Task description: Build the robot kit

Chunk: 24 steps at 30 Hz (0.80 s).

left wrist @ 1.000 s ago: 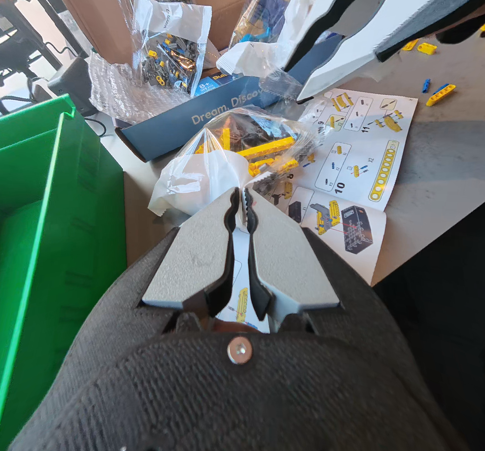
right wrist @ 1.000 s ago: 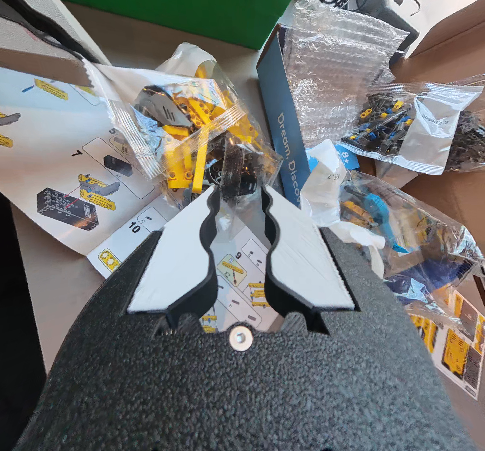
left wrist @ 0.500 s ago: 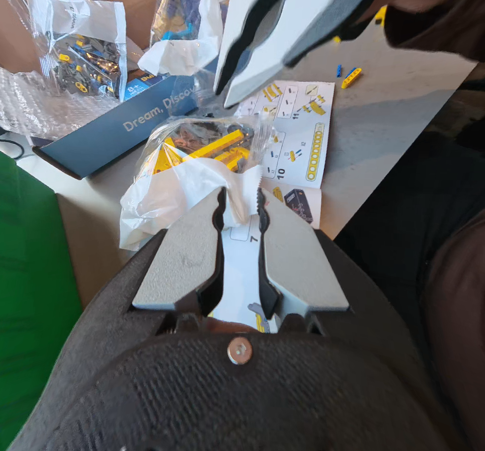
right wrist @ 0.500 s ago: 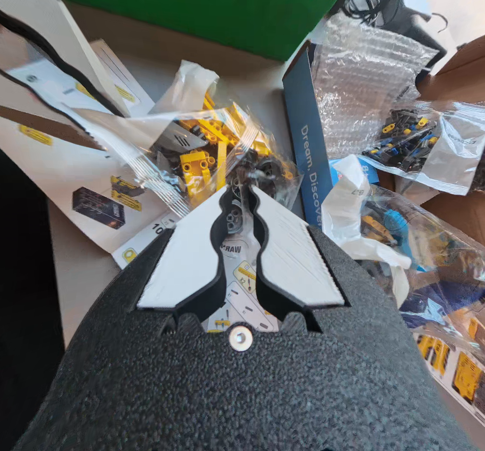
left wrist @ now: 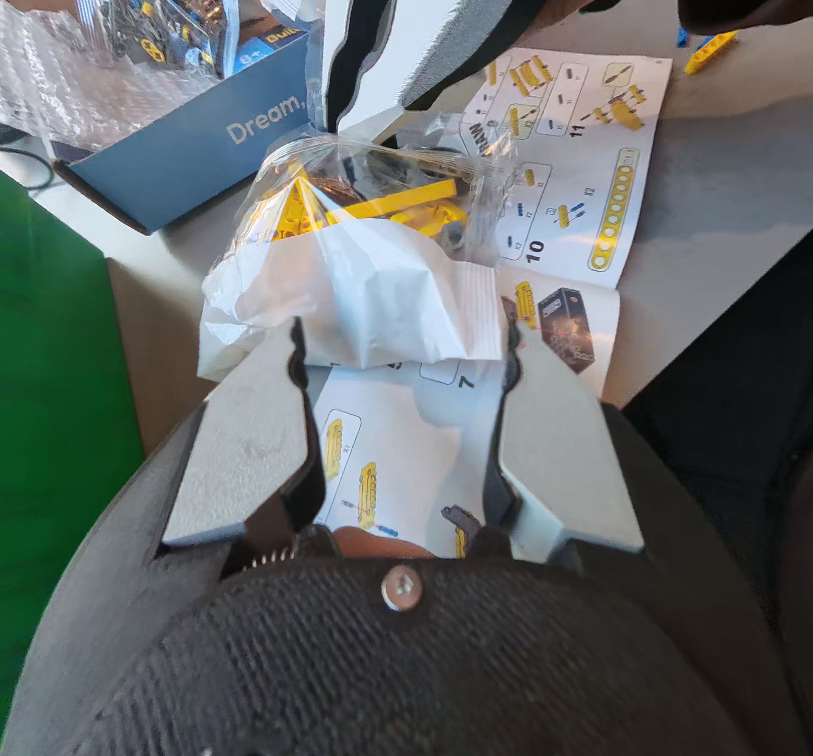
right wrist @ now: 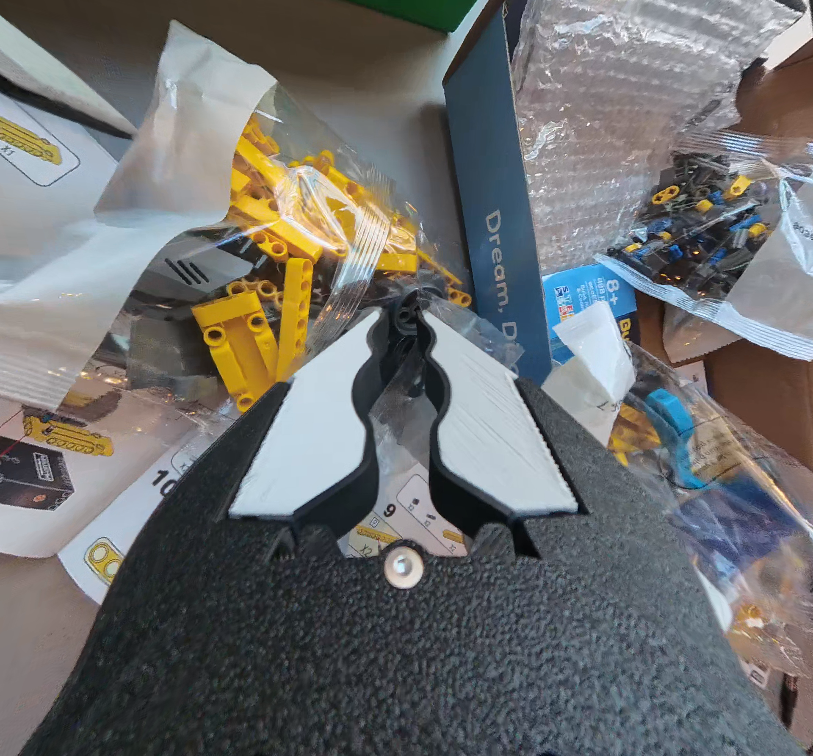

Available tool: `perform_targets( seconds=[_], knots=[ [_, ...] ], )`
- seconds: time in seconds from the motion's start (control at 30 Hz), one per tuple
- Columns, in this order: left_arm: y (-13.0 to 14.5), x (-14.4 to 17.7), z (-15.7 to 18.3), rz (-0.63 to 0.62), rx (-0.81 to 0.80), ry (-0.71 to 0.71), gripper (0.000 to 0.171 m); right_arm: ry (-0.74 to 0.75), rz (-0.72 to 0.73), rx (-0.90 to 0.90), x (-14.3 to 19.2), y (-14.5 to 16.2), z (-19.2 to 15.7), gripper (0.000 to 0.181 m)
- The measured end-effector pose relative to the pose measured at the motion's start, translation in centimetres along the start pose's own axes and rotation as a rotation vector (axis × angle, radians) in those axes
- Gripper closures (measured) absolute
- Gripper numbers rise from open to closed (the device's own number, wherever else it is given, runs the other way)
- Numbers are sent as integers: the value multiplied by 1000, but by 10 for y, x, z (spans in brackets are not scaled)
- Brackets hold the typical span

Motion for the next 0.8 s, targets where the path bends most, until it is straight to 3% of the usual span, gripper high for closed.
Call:
perform_targets(
  seconds=[0.17, 0.2, 0.47, 0.63, 0.73, 0.8],
  knots=[
    [5, -5, -1, 5, -20, -32, 150, -46, 64, 2, 1, -1, 0, 167],
    [6, -5, -3, 5, -25, -38, 156, -72, 81, -12, 1, 0, 0, 167],
    [3, -2, -3, 108, 50, 79, 168, -228, 225, -287, 1, -3, 13, 165],
    [4, -4, 0, 111, 16, 89, 170, -189, 242, -236, -4, -14, 9, 166],
    [5, -2, 3, 134, -13, 124, 171, -286, 252, -281, -11, -21, 3, 172],
    [5, -1, 3, 138, -18, 135, 171, -340, 204, -289, -20, -18, 0, 160]
  ],
)
Point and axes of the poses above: each gripper's, where its closed fingertips meet, x back along the fingers, y out of its underside, z = x × y across the jaws, the point moved 8 cm from there along x, back along the fingers, and after that the axes turned 5 degrees about -y, right-handed, at the moved point
